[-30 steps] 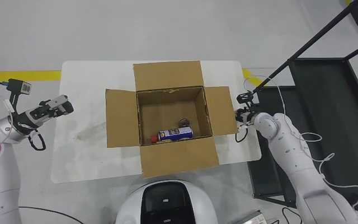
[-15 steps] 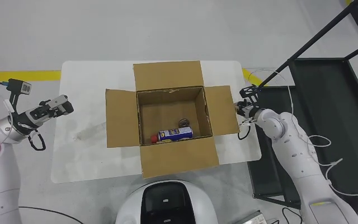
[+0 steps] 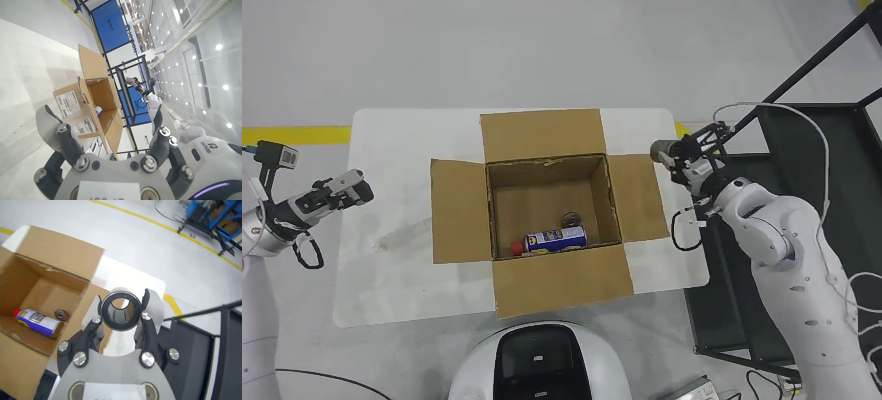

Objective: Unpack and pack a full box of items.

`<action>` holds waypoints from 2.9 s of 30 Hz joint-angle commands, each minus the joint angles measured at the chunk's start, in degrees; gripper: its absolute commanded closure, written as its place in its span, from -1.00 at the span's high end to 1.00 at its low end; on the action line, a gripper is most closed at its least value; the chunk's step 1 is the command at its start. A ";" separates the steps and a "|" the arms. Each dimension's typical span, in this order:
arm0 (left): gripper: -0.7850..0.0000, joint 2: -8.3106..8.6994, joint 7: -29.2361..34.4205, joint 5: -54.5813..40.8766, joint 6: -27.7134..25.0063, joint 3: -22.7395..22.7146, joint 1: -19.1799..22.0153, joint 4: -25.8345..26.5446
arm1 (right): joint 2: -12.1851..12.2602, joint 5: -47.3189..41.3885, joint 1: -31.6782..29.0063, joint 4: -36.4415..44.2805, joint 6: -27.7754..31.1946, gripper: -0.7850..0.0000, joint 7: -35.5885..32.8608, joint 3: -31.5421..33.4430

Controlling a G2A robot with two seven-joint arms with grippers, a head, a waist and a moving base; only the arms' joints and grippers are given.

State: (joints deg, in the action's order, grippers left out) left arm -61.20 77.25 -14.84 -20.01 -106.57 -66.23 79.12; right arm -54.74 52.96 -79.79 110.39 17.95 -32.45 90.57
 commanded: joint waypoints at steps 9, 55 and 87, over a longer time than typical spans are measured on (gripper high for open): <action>1.00 0.00 0.00 0.00 0.00 0.00 0.00 0.00 | -2.82 2.03 16.42 -2.97 3.87 -1.00 -5.84 -24.42; 1.00 0.00 0.00 0.00 0.00 0.00 0.00 0.00 | -21.06 2.43 46.18 -55.75 10.42 0.77 1.30 -62.36; 1.00 -0.06 -3.02 -3.27 0.76 8.10 3.80 -8.00 | -4.96 -19.87 11.93 -13.72 25.12 1.00 -14.05 -18.54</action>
State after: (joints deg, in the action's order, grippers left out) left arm -61.20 74.24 -17.96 -19.01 -99.38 -63.13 72.38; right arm -60.06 34.88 -66.40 95.89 43.44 -45.37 70.26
